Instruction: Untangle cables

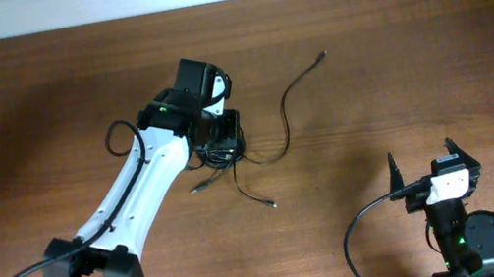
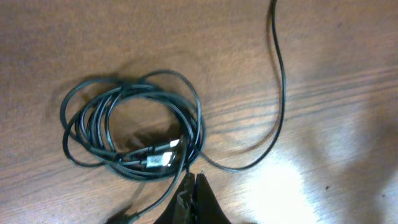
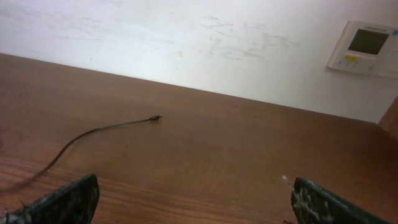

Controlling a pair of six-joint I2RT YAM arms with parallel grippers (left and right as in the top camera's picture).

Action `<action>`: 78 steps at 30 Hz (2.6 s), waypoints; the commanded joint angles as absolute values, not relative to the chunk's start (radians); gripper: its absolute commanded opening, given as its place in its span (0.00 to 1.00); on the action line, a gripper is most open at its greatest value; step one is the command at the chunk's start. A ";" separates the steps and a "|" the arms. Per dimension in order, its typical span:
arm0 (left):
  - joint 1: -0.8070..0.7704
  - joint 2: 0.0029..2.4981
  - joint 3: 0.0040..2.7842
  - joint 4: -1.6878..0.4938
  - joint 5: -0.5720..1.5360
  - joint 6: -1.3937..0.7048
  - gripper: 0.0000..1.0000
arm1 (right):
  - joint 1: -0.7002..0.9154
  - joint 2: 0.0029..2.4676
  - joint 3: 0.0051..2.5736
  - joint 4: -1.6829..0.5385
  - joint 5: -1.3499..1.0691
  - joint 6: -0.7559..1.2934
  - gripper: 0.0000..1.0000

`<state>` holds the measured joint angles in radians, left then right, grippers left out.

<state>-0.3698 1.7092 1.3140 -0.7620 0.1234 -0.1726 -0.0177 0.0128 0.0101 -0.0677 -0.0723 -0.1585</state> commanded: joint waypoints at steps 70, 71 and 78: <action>-0.241 1.890 1.048 -0.288 0.333 -0.307 0.10 | 0.476 1.853 1.174 -0.508 -0.331 0.480 0.75; -0.241 1.890 1.048 -0.287 0.333 -0.307 0.10 | 0.490 1.876 1.174 -0.469 -0.327 0.481 0.72; -0.241 1.890 1.048 -0.287 0.333 -0.307 0.11 | 0.511 1.971 1.174 -0.354 -0.274 0.492 0.63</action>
<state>-0.2413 1.8816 1.0561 -0.2874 0.3389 -0.3073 0.5053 1.9434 1.1725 -0.3626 -0.3248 0.4808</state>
